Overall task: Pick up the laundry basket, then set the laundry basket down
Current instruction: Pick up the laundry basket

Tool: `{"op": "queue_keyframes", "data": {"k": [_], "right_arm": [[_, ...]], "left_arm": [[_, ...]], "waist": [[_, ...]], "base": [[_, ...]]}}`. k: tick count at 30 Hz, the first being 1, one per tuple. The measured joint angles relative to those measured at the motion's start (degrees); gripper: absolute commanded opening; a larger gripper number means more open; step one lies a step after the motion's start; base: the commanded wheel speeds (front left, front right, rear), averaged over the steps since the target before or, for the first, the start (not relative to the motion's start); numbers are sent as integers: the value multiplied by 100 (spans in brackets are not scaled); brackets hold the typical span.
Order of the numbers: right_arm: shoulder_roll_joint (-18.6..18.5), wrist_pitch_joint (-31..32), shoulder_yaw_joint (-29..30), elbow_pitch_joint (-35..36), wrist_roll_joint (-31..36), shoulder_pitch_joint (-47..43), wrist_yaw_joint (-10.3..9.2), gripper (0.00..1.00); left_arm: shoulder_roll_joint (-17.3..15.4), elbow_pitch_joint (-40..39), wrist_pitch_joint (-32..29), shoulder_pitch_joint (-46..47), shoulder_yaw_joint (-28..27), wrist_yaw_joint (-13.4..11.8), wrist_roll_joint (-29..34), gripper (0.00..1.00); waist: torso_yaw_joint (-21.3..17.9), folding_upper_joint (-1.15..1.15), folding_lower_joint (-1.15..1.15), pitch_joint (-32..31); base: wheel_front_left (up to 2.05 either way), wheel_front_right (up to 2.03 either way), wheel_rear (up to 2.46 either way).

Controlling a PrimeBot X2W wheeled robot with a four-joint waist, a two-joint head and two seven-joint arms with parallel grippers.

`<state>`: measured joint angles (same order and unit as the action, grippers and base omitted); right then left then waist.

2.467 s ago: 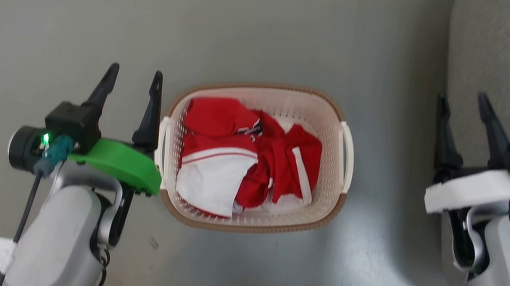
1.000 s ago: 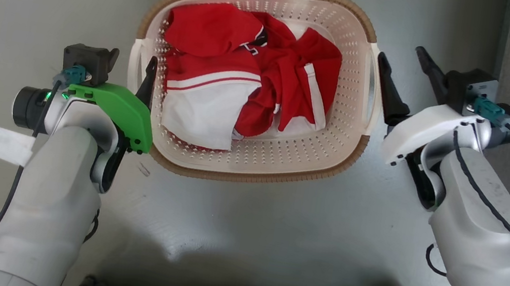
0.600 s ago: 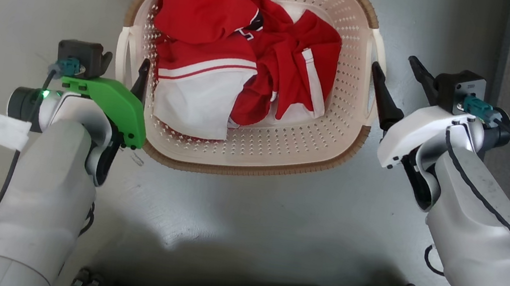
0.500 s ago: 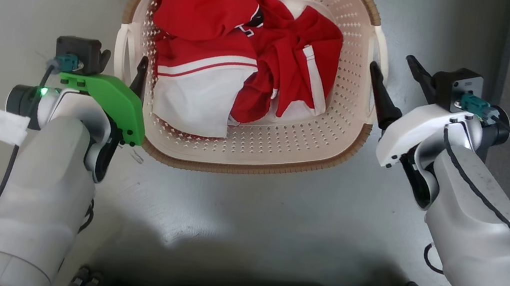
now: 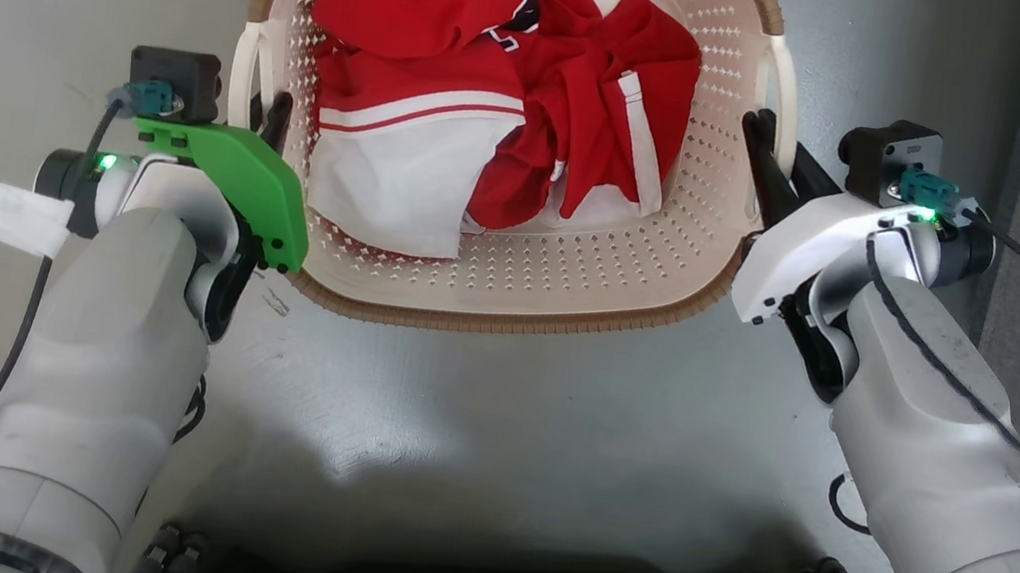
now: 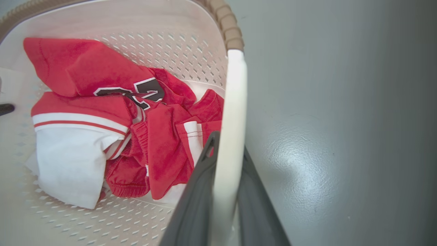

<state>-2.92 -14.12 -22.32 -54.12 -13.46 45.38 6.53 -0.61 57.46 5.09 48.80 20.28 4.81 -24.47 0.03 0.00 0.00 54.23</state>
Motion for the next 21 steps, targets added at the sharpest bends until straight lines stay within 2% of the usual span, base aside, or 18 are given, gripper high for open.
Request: {"op": "queue_keyframes", "data": {"k": [10,21], "right_arm": [[23,-45,4,-314,-74,140,4,0],[104,-36,-8,-809,-172,140,63,0]], "left_arm": [[64,352,99,166,9,53,-74,0],[168,853,-68,166,9,162,-304,0]], "waist": [[6,0,0,-60],[-20,0,0,-466]], "base": [[0,0,0],[0,0,0]]}}
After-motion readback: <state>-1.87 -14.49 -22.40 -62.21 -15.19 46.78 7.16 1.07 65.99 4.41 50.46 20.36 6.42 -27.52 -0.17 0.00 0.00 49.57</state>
